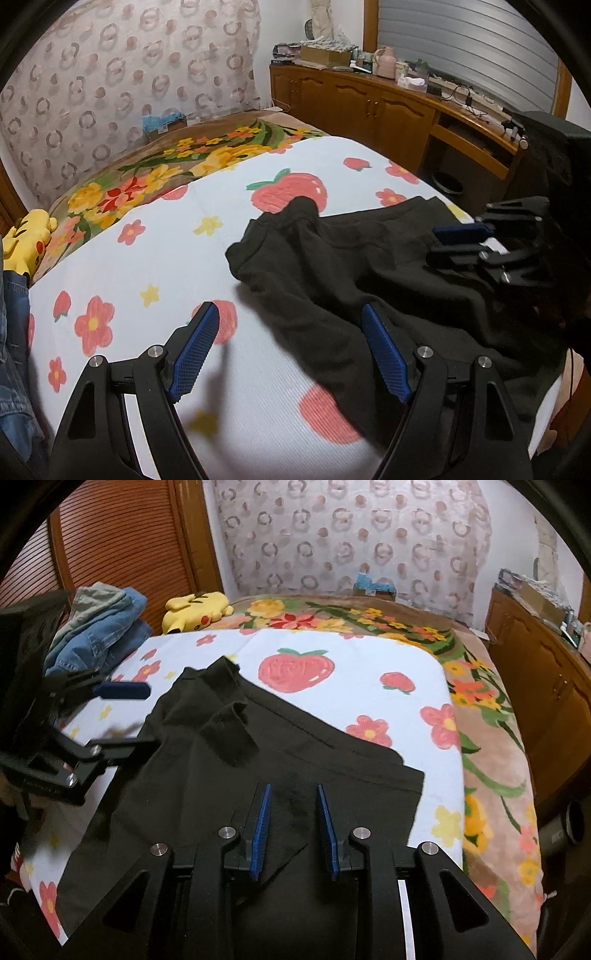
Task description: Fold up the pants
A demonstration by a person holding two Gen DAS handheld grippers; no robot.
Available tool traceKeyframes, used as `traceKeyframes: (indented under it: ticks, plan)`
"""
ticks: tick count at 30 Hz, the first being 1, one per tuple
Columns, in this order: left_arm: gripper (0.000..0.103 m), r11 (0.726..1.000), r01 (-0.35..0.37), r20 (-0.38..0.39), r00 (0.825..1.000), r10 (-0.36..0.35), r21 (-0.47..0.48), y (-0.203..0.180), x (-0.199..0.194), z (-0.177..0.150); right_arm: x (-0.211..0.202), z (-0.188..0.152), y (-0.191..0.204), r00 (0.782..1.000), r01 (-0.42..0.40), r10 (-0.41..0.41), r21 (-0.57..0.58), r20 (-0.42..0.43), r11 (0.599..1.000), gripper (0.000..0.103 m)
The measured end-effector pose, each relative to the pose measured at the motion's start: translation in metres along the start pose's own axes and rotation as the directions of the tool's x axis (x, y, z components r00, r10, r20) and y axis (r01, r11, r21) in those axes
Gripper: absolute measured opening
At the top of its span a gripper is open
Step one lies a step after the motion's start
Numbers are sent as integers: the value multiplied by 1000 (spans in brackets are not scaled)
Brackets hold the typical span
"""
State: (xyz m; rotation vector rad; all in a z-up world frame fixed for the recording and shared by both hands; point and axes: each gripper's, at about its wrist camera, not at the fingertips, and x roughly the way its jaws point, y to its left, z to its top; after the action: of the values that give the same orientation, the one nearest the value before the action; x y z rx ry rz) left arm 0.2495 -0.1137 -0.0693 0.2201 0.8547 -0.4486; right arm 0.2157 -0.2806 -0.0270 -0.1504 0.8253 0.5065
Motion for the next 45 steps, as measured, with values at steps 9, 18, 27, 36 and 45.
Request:
traceKeyframes:
  ticks: [9,18,27,36,45]
  plan:
    - [80,1000,-2,-12,1000,2,-16,9,8,2,-6,4,-1,1000,24,-23,-49,14,999,5]
    - [80,1000,-1,-13,1000,1,-16,10,9,2,-28,6,-26,991,109,-109,7,80,994,5]
    - [80,999,-12,-13,1000,12,-29,15,13,0,-24,5,-37,983,176,-177,24,52,984,5]
    - [80,999,-26,-15,1000,26,-38,18,16,1,-30,9,-36,982,181,-182,31,53,983,5]
    - [80,998,-36,-6,999,36,-49,20,9,2,-43,-1,-39,984,158,-162,51,74,986,18]
